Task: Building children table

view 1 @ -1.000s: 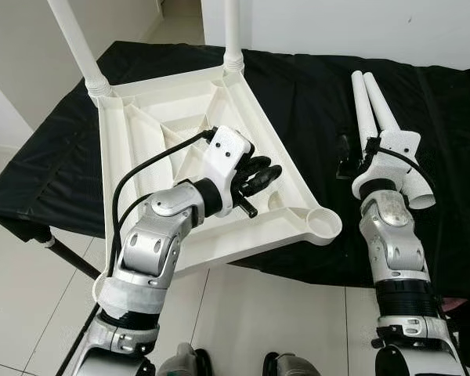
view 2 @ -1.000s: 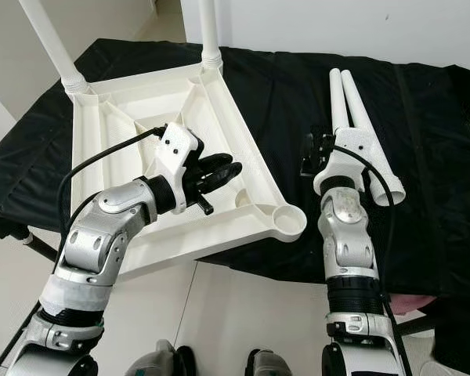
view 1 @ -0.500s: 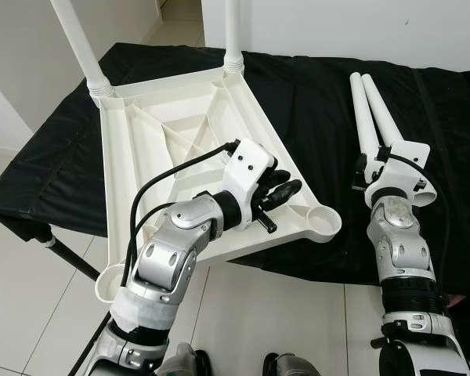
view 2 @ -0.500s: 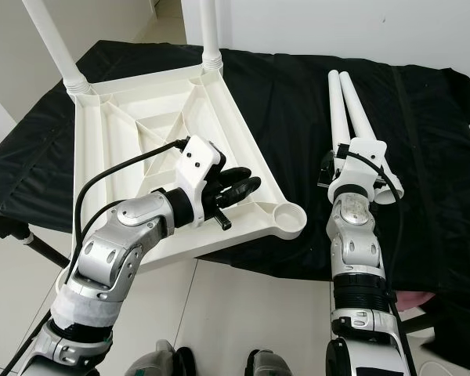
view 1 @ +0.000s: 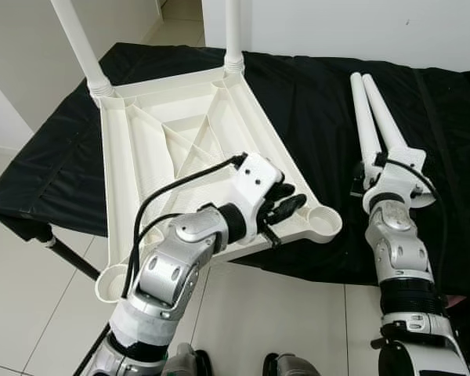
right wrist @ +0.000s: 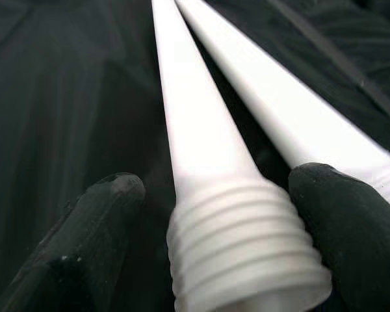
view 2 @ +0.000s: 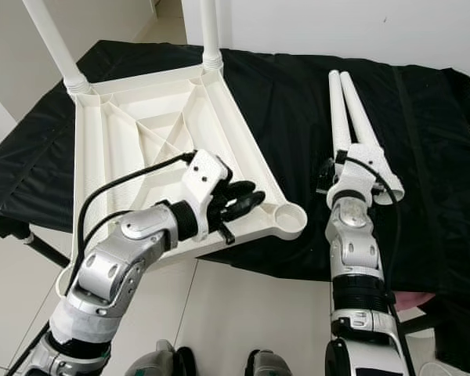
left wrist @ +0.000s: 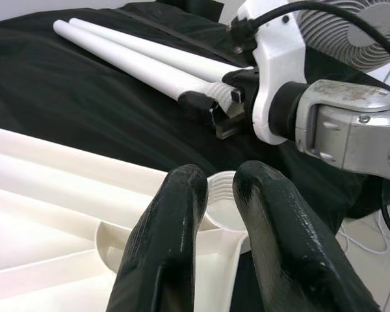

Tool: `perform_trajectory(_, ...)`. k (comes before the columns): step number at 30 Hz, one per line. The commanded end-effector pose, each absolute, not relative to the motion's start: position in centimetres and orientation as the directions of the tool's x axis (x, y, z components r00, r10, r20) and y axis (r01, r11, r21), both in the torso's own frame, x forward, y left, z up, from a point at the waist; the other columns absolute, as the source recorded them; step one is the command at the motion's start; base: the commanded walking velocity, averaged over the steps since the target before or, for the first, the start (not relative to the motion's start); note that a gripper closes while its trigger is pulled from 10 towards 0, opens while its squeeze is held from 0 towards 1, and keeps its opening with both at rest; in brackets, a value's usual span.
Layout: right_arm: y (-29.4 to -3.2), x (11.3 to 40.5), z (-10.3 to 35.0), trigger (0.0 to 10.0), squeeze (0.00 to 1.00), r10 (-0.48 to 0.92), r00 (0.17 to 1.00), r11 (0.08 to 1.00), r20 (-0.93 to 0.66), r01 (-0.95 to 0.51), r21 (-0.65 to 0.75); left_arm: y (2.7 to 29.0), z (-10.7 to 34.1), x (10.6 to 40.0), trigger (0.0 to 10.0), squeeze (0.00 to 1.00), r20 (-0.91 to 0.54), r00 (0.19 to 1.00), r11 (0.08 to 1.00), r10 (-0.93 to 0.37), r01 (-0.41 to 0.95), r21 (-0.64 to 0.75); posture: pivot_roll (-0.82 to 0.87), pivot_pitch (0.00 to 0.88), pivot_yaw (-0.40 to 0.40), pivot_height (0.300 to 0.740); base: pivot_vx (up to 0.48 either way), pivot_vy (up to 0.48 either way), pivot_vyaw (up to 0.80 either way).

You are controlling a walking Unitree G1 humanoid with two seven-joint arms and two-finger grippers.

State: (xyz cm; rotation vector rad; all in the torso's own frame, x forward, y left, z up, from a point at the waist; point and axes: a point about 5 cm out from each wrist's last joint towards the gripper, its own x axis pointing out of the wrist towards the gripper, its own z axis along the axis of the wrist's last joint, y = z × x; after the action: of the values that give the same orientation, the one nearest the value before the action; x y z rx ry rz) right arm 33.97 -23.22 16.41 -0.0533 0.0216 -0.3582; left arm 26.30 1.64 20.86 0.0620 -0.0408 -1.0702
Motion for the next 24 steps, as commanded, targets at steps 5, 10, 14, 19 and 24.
perform_trajectory(5, -22.8, 34.0, 14.3, 10.0, 0.00, -0.329, 0.936, 0.944, -0.124, 0.329, -0.022, 1.7, 21.1, 26.1, 10.0, 0.00, 0.002, 0.486, 0.485, -0.874, 0.871, 0.082, -0.09, 0.104, 0.048, 0.740, 0.000, 0.000, 0.00)
perform_trajectory(10, -22.8, 34.1, 13.9, 10.0, 0.00, -0.322, 0.938, 0.947, -0.129, 0.319, -0.042, 1.7, 21.2, 26.1, 10.0, 0.00, 0.004, 0.488, 0.487, -0.873, 0.870, 0.082, -0.09, 0.102, 0.048, 0.740, 0.000, 0.000, 0.00)
perform_trajectory(14, -22.9, 34.3, 13.9, 10.0, 0.00, -0.321, 0.939, 0.947, -0.122, 0.317, -0.048, 1.6, 21.3, 26.0, 10.0, 0.00, 0.004, 0.487, 0.485, -0.874, 0.870, 0.083, -0.09, 0.100, 0.051, 0.740, 0.000, 0.000, 0.00)
perform_trajectory(19, -22.9, 34.7, 14.5, 10.0, 0.00, -0.312, 0.946, 0.949, -0.081, 0.307, -0.068, 1.6, 21.3, 26.0, 10.0, 0.00, 0.001, 0.484, 0.483, -0.875, 0.872, 0.082, -0.09, 0.100, 0.051, 0.740, 0.000, 0.000, 0.00)
perform_trajectory(24, -22.6, 35.2, 14.6, 7.0, 0.00, -0.291, 0.954, 0.955, -0.071, 0.285, -0.081, 1.6, 21.3, 26.1, 10.0, 0.00, -0.002, 0.482, 0.481, -0.876, 0.873, 0.083, -0.09, 0.092, 0.054, 0.740, 0.000, 0.000, 0.00)
